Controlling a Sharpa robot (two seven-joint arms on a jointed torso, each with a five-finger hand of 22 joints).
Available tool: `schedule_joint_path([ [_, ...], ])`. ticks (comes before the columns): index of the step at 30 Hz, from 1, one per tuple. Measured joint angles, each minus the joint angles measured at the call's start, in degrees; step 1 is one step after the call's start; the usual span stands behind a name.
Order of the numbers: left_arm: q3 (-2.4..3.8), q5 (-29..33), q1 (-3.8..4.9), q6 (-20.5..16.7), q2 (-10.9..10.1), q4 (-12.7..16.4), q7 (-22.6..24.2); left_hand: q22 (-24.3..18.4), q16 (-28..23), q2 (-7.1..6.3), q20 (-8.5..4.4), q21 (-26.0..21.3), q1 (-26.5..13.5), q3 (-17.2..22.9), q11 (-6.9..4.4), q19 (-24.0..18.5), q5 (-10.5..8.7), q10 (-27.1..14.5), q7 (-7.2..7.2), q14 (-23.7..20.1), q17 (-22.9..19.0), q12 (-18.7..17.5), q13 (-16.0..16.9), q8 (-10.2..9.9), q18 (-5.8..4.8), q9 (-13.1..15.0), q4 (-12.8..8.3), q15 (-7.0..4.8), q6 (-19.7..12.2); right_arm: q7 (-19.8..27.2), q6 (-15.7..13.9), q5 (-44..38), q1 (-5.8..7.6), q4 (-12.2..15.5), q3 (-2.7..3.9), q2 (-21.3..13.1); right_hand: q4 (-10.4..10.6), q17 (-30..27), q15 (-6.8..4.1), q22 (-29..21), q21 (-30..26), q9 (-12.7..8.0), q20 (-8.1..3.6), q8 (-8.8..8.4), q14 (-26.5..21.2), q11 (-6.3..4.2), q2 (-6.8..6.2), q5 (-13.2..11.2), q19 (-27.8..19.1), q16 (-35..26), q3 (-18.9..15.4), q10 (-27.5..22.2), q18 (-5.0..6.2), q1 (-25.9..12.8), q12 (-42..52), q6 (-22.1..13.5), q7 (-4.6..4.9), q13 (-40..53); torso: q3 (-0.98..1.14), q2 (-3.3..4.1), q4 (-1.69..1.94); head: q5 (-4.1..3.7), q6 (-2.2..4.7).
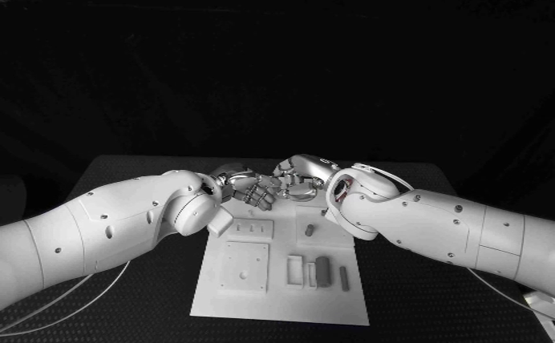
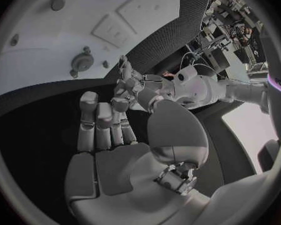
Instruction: Assemble the parts on the task board
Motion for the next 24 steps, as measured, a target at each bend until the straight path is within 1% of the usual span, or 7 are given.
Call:
schedule_joint_path([
  [3, -0.01, 0.0, -0.01, 0.0, 0.0, -0.1, 0.0, 0.0, 0.0, 1.08, 0.0, 0.0, 0.6, 0.3, -0.04, 0.0, 0.0, 0.3, -0.08, 0.1, 0.2, 0.0, 0.2, 0.0, 0.0, 0.0, -0.6, 0.06, 0.5, 0.0, 0.1, 0.0, 0.01, -0.1, 0.01, 0.1, 0.0, 0.0, -0.01, 0.0, 0.0, 0.0, 0.01, 0.0, 0.0, 0.0, 0.0, 0.0, 0.0, 0.0, 0.0, 0.0, 0.0, 0.0, 0.0, 0.0, -0.01, 0.0, 0.0, 0.01, 0.0, -0.04, 0.0],
  [5, -0.03, 0.0, -0.03, 0.0, 0.0, -0.1, -0.1, 0.1, 0.0, 1.73, 0.0, 0.0, 1.3, 0.5, -0.36, 0.0, 0.0, 0.7, -0.43, 0.3, 0.3, 0.0, 0.3, 0.0, 0.0, 0.0, -0.8, -0.15, 0.9, 0.0, 0.1, 0.0, 0.02, -0.1, 0.01, 0.1, 0.0, 0.0, 0.0, 0.0, 0.0, 0.0, 0.01, 0.0, 0.0, 0.0, 0.0, 0.0, 0.0, 0.0, 0.0, 0.0, 0.0, 0.0, 0.0, 0.0, -0.01, 0.0, 0.0, 0.01, 0.0, -0.06, -0.02],
  [7, -0.03, 0.0, -0.03, 0.0, 0.0, -0.1, -0.1, 0.1, 0.0, 2.38, 0.0, 0.0, 1.9, 0.9, -0.25, 0.0, 0.0, 1.0, -0.43, 0.6, 0.5, 0.0, 0.4, 0.2, 0.0, 0.0, -1.2, -0.38, 1.4, 0.0, 0.2, 0.0, 0.03, -0.1, 0.02, 0.1, 0.0, 0.0, 0.0, 0.0, 0.0, 0.0, 0.01, 0.0, 0.0, 0.0, 0.0, 0.0, 0.0, 0.0, 0.0, 0.0, 0.0, 0.0, 0.0, 0.0, -0.04, 0.0, 0.0, 0.01, 0.01, -0.08, -0.07],
  [10, -0.03, -0.1, -0.03, 0.0, 0.0, -0.2, -0.1, 0.1, 0.0, 3.48, -0.22, 0.0, 3.0, 2.1, -0.75, 0.2, 0.0, 1.9, -0.73, 1.3, 0.9, 0.4, 0.7, 0.4, 0.0, 0.0, -1.2, -0.63, 2.0, 0.0, 0.2, 0.0, 0.03, -0.2, 0.02, 0.2, 0.0, 0.0, 0.01, 0.0, 0.0, 0.0, 0.06, 0.0, 0.1, 0.0, 0.0, 0.0, -0.1, 0.0, 0.0, 0.0, 0.0, 0.0, 0.0, 0.1, -0.06, 0.0, 0.0, 0.02, 0.03, -0.09, -0.12],
  [13, -0.03, -0.3, -0.04, 0.0, -0.1, -0.2, -0.2, 0.2, 0.3, 3.84, -0.42, 0.0, 4.5, 3.6, -1.14, 0.4, 0.0, 2.7, -1.13, 2.1, 1.3, 0.8, 1.0, 0.9, 0.0, 0.1, -1.1, -1.04, 3.0, 0.0, 0.3, 0.0, 0.03, -0.2, 0.02, 0.2, 0.0, 0.0, 0.05, 0.0, 0.0, 0.0, -0.01, 0.0, 0.2, 0.0, 0.0, 0.0, 0.2, 0.0, 0.0, 0.0, 0.01, 0.0, 0.0, 0.1, -0.11, 0.0, 0.01, 0.02, 0.03, -0.1, -0.13],
  [18, -0.01, -0.7, -0.04, 0.1, -0.1, -0.2, -0.2, 0.3, 0.4, 4.09, -0.73, 0.0, 4.8, 5.0, -1.61, 0.7, -0.01, 3.5, -1.74, 2.8, 1.9, 1.1, 1.5, 1.3, 0.0, 0.2, -0.9, -1.33, 4.0, 0.1, 0.5, 0.0, 0.03, -0.2, 0.02, 0.2, 0.0, 0.0, 0.05, 0.0, 0.0, 0.0, -0.02, 0.0, 0.2, 0.0, 0.0, 0.0, 0.2, 0.0, 0.0, 0.0, 0.01, 0.0, 0.0, 0.1, -0.13, 0.0, 0.03, 0.03, 0.02, -0.15, -0.13],
  [24, 0.0, -1.0, -0.04, 0.3, -0.1, -0.3, -0.2, 0.5, 0.7, 4.15, -1.45, 0.0, 4.9, 5.5, -1.98, 1.4, -0.02, 4.3, -1.54, 3.6, 2.6, 1.5, 2.0, 1.4, 0.0, 0.4, -0.9, -1.78, 4.6, 0.1, 0.7, 0.0, 0.03, -0.3, 0.01, 0.2, 0.0, 0.0, -0.04, 0.0, 0.0, -0.1, -0.01, 0.07, 0.3, 0.0, 0.0, 0.0, 0.2, 0.0, 0.0, 0.0, 0.0, 0.0, 0.0, 0.1, -0.15, 0.0, 0.05, 0.05, 0.0, -0.24, -0.15],
])
